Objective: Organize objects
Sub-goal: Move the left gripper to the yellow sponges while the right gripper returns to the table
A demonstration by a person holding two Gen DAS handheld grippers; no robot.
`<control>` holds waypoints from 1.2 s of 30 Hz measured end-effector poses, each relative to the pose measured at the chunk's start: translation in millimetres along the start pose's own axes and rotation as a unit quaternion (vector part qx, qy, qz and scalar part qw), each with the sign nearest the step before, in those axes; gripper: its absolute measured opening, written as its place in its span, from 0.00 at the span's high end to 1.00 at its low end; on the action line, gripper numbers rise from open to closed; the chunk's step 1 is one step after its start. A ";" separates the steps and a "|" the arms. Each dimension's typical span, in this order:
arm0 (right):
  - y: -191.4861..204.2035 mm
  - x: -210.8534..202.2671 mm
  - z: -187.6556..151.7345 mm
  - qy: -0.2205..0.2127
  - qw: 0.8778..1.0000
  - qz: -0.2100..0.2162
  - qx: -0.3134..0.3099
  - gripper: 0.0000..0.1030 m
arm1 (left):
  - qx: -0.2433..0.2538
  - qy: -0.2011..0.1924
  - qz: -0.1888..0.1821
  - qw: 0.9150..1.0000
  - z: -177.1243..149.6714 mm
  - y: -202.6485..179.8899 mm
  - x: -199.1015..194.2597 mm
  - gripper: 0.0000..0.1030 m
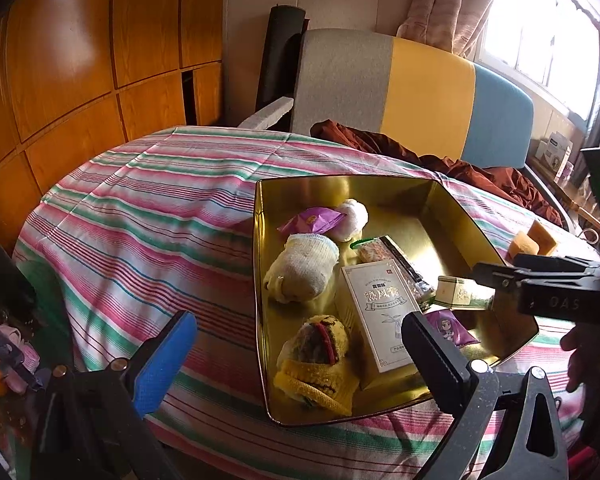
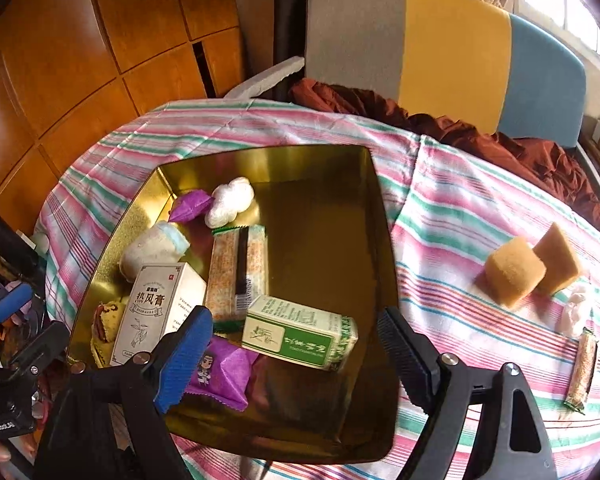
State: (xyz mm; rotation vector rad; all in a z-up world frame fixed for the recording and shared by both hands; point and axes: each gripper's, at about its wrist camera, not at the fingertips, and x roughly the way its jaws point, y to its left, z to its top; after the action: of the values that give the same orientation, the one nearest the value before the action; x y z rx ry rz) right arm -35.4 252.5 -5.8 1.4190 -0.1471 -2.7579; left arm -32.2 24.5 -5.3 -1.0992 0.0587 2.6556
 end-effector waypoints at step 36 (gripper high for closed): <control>-325.2 -73.6 -93.6 -0.010 0.915 -0.185 0.359 0.16 | 0.091 -0.011 -0.039 0.995 18.2 -68.6 -5.6 0.00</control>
State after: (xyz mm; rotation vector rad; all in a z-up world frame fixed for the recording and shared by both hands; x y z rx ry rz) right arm 87.1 575.2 -33.0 1.6863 -1.1035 -3.1946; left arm -23.1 91.8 15.9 -0.9925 0.2431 2.5357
